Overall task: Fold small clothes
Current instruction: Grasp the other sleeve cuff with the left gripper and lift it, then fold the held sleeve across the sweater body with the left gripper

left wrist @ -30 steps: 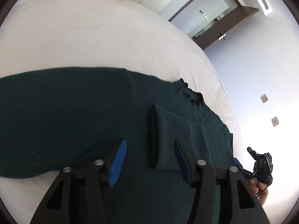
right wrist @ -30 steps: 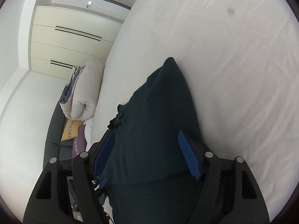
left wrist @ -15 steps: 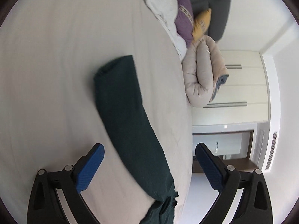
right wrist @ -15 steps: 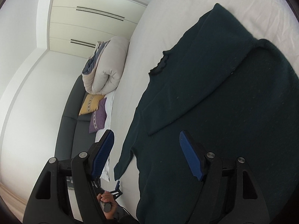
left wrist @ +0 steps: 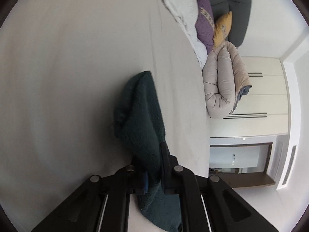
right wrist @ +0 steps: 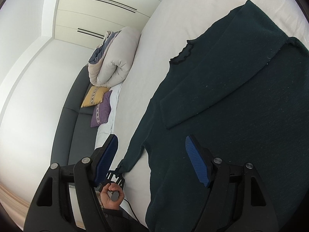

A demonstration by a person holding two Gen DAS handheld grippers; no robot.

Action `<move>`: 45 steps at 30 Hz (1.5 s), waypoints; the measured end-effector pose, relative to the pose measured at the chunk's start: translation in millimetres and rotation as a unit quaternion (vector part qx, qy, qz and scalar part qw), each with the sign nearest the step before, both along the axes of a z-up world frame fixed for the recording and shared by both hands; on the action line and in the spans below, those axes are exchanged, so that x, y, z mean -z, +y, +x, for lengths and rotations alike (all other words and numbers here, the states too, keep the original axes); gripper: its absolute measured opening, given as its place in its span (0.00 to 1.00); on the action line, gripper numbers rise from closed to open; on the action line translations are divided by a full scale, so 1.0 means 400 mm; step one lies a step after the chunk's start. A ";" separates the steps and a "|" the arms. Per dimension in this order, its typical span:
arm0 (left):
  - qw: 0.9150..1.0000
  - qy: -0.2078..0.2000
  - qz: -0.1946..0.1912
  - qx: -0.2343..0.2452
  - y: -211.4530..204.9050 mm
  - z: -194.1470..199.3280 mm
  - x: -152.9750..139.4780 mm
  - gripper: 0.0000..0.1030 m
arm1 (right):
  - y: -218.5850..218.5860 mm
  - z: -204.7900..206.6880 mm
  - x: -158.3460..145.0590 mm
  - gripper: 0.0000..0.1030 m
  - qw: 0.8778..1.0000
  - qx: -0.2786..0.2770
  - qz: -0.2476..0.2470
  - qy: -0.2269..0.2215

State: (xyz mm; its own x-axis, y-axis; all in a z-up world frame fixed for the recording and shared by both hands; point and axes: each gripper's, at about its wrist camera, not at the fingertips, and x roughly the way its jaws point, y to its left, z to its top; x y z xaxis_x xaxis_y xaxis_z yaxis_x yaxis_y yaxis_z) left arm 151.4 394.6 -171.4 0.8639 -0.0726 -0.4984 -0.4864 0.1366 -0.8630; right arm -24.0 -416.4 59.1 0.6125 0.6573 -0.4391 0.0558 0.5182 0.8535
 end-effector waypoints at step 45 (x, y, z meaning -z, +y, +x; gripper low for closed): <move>0.864 -0.034 0.329 0.379 -0.531 0.302 -0.229 0.52 | 0.282 0.365 0.094 0.07 0.974 -0.126 -0.177 0.067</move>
